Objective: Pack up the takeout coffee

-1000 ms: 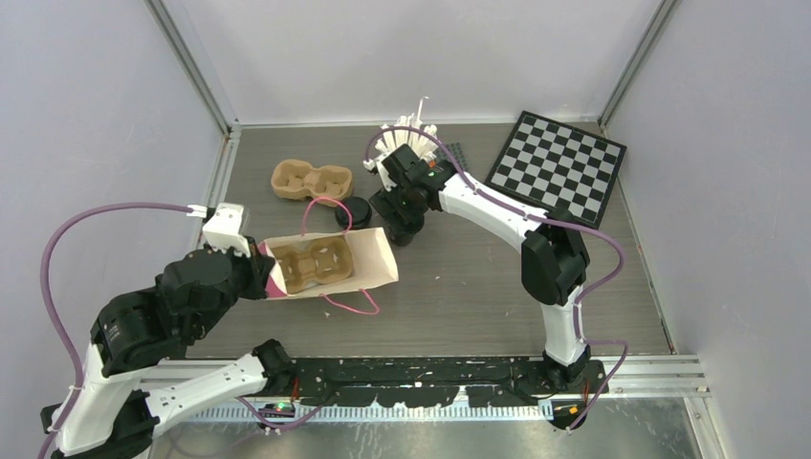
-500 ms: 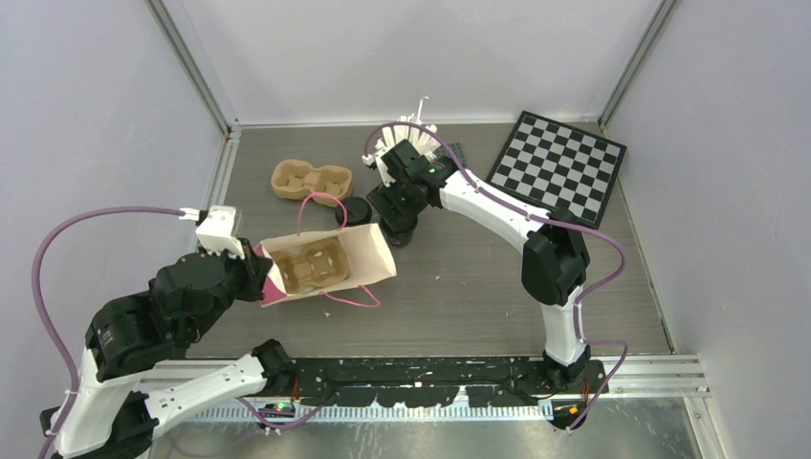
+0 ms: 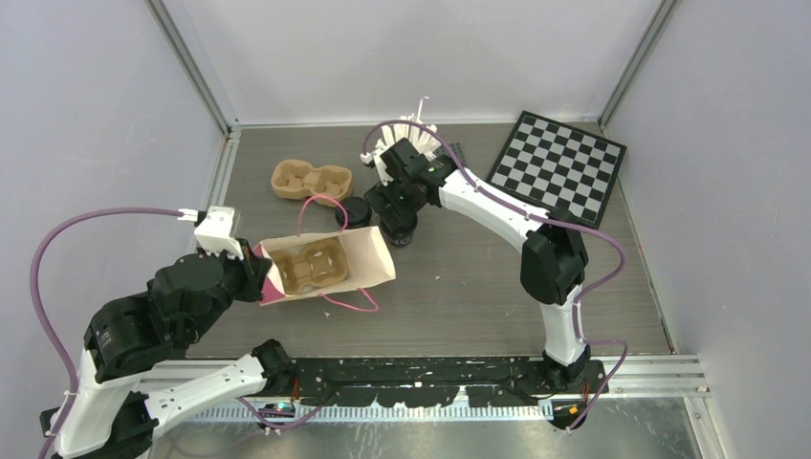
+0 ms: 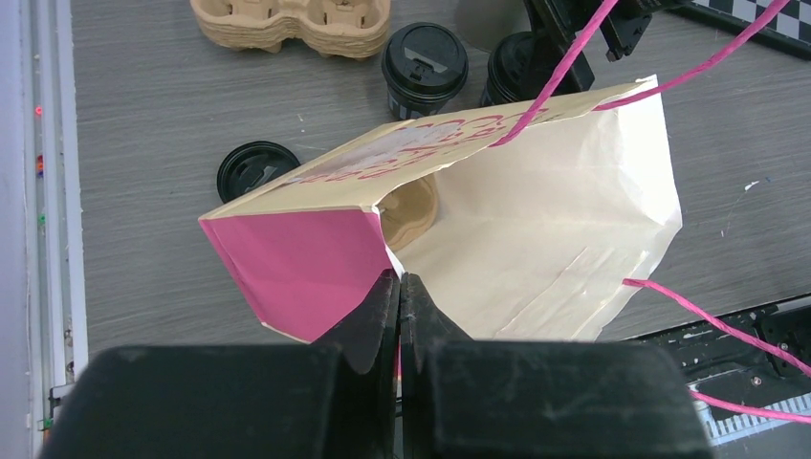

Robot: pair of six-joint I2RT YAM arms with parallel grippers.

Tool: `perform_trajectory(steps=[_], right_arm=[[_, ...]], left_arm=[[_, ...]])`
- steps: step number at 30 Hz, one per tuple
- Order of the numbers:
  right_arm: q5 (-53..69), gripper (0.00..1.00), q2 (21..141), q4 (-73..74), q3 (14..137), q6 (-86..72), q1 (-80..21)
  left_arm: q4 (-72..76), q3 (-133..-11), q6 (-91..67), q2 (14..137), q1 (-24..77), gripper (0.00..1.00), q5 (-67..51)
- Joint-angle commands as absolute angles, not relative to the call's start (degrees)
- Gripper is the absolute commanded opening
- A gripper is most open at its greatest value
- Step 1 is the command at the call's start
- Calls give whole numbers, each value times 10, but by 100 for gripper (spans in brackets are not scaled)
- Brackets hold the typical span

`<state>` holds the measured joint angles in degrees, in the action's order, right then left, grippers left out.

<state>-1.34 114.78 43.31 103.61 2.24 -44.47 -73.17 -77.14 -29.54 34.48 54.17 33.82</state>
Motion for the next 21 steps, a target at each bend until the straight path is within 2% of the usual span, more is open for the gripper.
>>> perform_trajectory(steps=[1, 12, 21], right_arm=[[-8, 92, 1154, 419, 1063, 18, -448], [-11, 92, 1170, 423, 1065, 18, -454], [-14, 77, 1158, 424, 1053, 11, -453]], left_arm=[[-722, -786, -290, 338, 540, 0, 350], [-724, -781, -289, 331, 540, 0, 350], [-721, -780, -287, 330, 540, 0, 349]])
